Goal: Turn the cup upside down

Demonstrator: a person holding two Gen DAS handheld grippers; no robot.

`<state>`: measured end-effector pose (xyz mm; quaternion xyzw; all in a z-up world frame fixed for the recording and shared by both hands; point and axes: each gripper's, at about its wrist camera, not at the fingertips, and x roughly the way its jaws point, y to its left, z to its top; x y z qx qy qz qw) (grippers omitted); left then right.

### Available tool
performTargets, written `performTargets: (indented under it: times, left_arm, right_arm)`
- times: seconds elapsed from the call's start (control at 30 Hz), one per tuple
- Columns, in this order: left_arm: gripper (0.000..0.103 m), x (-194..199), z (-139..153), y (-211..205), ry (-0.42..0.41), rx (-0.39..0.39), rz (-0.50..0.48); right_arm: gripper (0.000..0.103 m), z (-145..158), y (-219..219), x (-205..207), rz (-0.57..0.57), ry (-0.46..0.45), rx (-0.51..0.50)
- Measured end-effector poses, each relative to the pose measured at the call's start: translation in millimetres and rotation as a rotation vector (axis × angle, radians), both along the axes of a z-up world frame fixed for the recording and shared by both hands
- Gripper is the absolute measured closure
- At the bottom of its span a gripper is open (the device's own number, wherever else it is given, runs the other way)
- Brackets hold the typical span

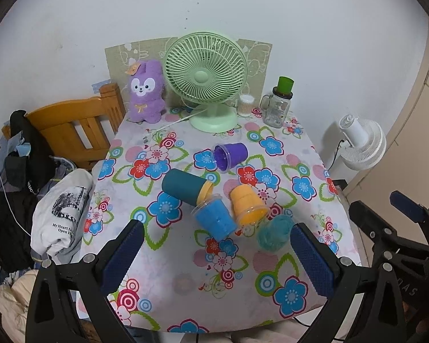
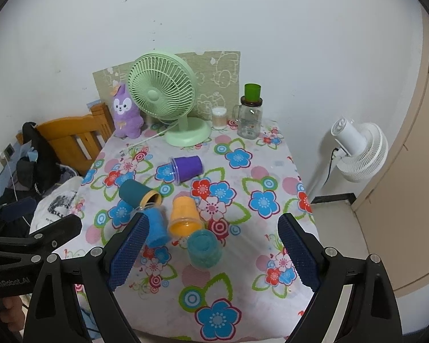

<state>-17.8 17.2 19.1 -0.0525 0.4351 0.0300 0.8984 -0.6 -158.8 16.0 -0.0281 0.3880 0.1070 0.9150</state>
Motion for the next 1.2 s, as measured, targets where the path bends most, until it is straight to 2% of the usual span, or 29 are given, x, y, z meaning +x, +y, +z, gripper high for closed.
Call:
performTargets:
  times: [0.23, 1.2]
  left_arm:
    - [0.000, 2.5, 0.9, -4.2, -0.001, 0.026, 0.003]
    - [0.000, 8.5, -2.6, -4.9, 0.000, 0.031, -0.001]
  right_arm:
    - [0.010, -0.2, 0.7, 2.6, -0.004, -0.005, -0.007]
    - [0.010, -5.9, -0.1, 9.6, -0.009, 0.023, -0.003]
